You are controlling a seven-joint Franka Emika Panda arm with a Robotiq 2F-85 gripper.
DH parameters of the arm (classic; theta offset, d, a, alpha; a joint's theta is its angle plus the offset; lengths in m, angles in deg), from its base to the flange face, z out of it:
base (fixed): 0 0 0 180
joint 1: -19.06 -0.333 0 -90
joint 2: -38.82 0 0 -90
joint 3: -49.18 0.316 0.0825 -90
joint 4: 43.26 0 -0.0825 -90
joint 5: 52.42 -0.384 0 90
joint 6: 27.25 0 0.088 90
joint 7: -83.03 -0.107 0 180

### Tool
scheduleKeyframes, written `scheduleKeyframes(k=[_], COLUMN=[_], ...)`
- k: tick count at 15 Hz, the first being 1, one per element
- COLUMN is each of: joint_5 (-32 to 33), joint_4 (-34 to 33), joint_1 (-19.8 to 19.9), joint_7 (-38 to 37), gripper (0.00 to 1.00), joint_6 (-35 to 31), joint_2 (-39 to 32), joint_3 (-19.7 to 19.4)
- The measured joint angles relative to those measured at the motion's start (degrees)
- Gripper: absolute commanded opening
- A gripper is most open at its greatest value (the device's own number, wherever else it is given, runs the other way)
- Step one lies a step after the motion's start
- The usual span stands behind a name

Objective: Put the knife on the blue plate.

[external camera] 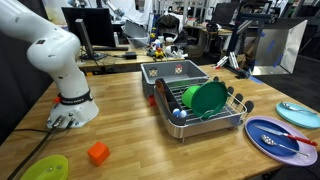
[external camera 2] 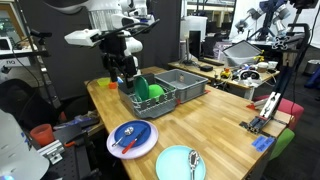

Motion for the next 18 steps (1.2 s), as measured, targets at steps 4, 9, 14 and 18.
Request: scheduleKeyframes(k=[4, 9, 14, 18], joint_5=[0.00, 0.35, 0.92, 0.77], joint_4=[0.00, 0.74, 3.31, 3.78], joint_1=[-0.05, -1.65, -4.67, -5.15], joint_7=[0.01, 0.79, 9.56, 12.34], gripper=[1.00, 1.00, 1.00, 1.00], joint_6=[0.00, -2.25, -8.43, -9.27], joint_2=[-0.02, -2.72, -8.70, -9.91], joint_3=[0.13, 2.48, 3.65, 3.80])
